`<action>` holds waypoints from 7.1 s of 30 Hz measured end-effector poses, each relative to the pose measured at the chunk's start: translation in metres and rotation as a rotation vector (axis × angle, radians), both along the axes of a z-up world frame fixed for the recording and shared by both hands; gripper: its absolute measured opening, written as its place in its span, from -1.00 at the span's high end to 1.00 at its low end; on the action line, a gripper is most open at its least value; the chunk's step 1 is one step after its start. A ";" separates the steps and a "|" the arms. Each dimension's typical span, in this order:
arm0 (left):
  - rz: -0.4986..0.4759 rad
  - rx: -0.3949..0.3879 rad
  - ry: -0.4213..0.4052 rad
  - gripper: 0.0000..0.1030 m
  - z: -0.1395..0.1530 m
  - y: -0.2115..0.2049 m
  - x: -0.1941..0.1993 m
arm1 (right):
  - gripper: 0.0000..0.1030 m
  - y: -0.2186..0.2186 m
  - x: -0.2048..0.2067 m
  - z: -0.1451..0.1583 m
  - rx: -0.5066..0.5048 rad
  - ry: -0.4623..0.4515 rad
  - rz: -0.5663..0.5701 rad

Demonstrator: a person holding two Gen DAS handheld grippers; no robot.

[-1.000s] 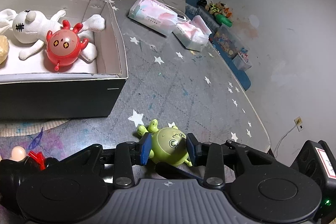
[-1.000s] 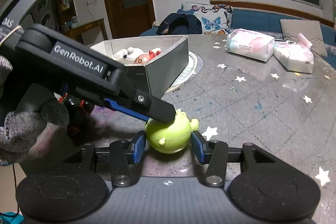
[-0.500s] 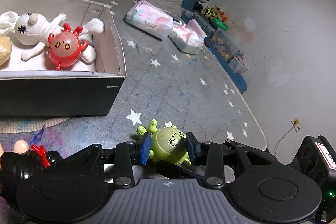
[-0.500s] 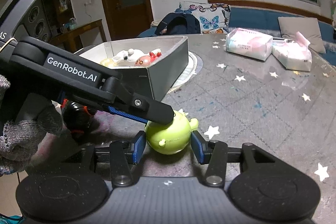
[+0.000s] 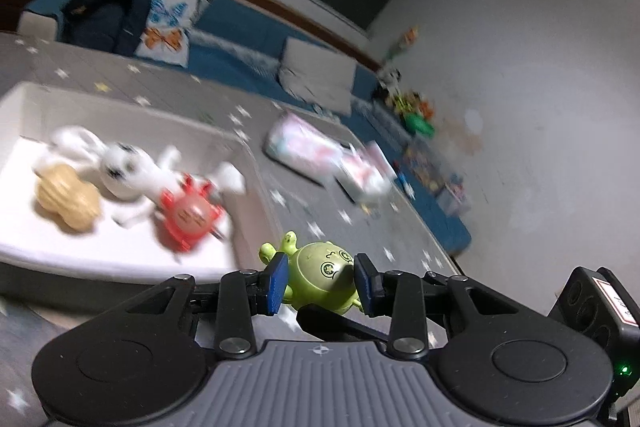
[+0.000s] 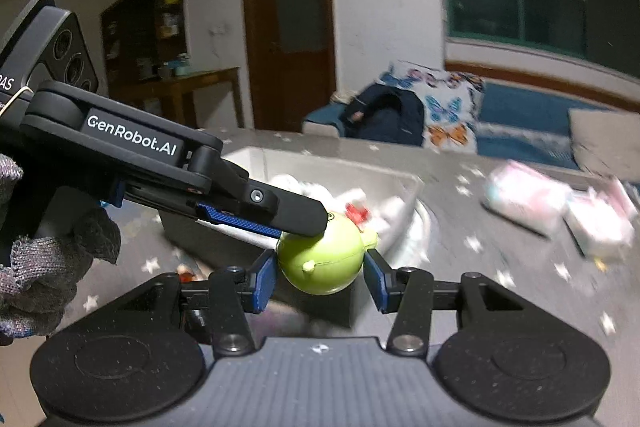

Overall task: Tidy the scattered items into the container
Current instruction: 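Carry the green alien toy over the box and lower it inside, then open both tools to release the alien toy beside the rabbit, then move both tools down to the black-and-red doll toy on the table, then close both tools on the black-and-red doll toy, then lift the doll toy and carry it over the box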

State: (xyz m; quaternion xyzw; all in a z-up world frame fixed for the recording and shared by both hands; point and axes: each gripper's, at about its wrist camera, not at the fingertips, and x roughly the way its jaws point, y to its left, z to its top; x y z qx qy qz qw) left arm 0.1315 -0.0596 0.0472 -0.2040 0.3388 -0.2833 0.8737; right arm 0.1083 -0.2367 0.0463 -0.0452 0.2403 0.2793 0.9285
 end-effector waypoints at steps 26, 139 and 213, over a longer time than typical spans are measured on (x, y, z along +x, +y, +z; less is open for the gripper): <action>0.123 0.018 0.116 0.26 -0.049 0.076 0.101 | 0.08 0.102 0.131 -0.036 -0.190 0.143 0.169; 0.220 0.134 0.086 0.26 -0.057 0.086 -0.056 | -0.35 0.075 -0.021 -0.053 -0.083 0.154 0.150; 0.175 0.058 0.154 0.41 -0.071 0.092 -0.053 | -0.04 0.060 -0.016 -0.059 0.138 0.296 0.108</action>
